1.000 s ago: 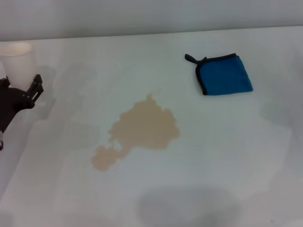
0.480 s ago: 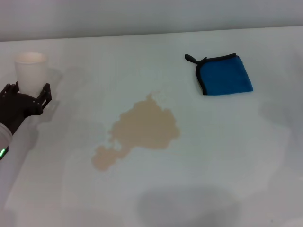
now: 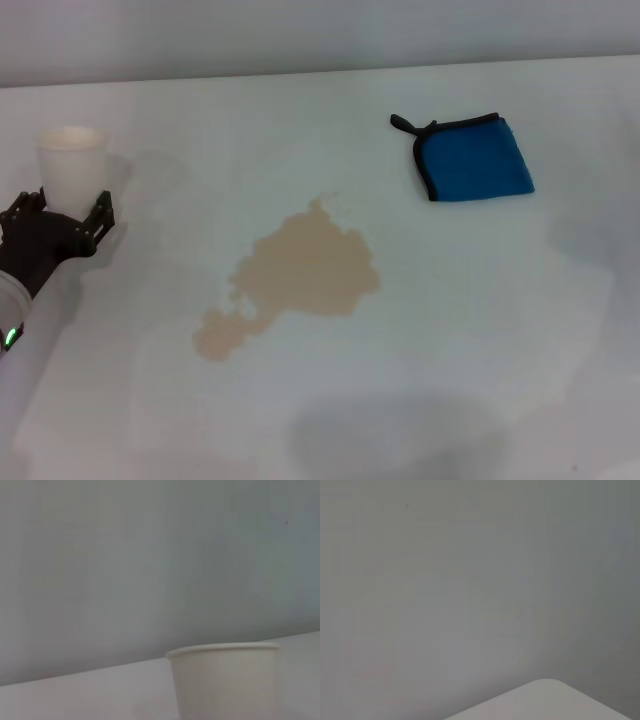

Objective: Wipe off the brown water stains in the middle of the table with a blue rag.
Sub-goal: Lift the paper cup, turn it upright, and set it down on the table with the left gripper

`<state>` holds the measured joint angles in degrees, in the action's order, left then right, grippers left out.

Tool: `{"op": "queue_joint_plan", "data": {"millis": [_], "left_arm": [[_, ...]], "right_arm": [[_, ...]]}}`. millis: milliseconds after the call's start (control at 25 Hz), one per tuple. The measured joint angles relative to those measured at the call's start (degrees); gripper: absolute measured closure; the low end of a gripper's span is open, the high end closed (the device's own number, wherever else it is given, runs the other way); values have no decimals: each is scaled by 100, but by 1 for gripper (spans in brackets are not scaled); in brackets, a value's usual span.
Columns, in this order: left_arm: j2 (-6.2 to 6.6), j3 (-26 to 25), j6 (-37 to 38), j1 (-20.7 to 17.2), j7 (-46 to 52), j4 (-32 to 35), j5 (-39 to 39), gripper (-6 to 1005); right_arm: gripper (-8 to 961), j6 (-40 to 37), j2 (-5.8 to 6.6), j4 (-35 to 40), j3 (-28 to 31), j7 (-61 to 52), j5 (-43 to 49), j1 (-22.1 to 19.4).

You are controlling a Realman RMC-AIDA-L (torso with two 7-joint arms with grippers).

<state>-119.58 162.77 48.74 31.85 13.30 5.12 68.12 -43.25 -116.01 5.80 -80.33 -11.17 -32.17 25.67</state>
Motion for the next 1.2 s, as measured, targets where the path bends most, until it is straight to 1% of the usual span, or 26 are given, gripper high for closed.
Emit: {"op": "queue_joint_plan", "data": {"millis": [200, 680, 1200], "left_arm": [[-3, 0, -3, -49, -9, 49, 0, 304], [-12, -59, 3, -232, -636, 276, 39, 303], [-12, -54, -45, -339, -680, 324, 62, 293]], "right_arm": [[136, 0, 6, 0, 0, 6, 0, 0], [136, 1, 9, 6, 0, 30, 0, 4], [136, 1, -1, 8, 0, 3, 0, -9]]}}
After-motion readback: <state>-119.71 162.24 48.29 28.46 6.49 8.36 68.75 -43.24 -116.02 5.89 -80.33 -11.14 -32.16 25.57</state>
